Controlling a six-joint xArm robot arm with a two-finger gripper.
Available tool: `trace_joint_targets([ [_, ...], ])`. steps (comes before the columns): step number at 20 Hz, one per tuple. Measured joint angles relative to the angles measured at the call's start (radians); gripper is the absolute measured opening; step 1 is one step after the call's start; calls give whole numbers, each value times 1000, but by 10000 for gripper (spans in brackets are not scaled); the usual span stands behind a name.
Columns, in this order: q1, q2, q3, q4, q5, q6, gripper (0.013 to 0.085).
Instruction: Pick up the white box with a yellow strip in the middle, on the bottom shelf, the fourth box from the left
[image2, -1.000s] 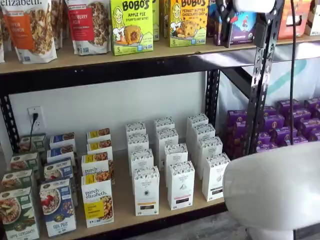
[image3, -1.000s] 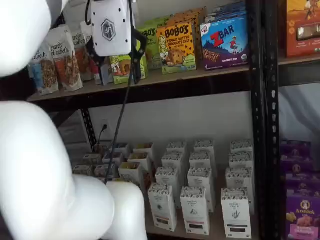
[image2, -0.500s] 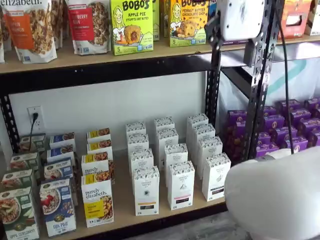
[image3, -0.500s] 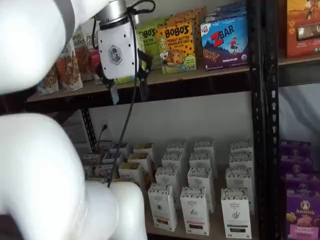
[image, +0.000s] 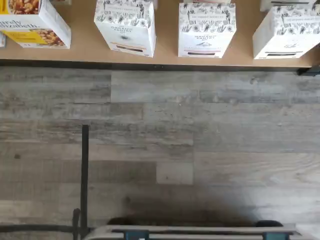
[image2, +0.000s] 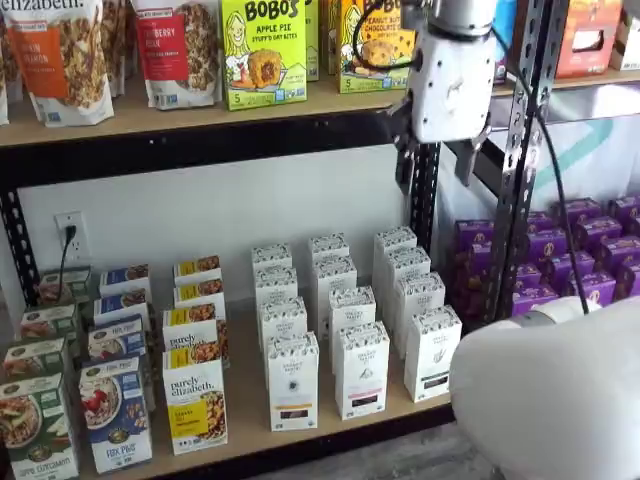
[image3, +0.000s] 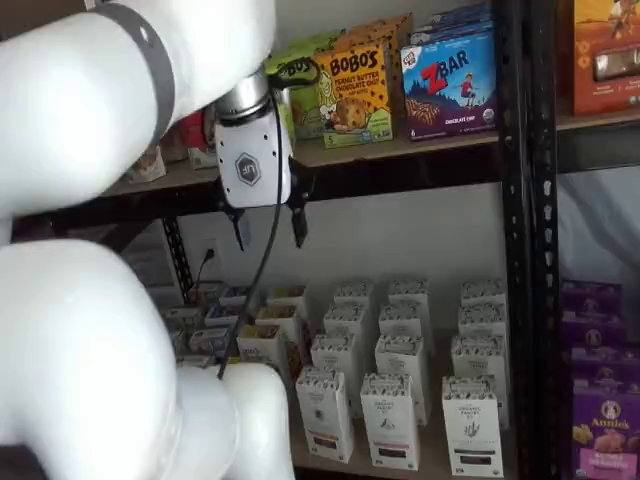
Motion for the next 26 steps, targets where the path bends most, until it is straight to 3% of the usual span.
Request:
trace_joint_targets([
  [3,21,11,71,3,-97,18,850],
  [8,86,58,172,-37,-266,90,850],
  [10,90,98,186,-12,-304,87,850],
  [16,127,234,198,-38,-403,135,850],
  [18,131,294,198,-17,-455,129,850],
  [21,156,353,207,-61,-534,177,850],
  [22,161,391,214,-43,-595,172,850],
  [26,174,477,214,-33,-692,179,850],
])
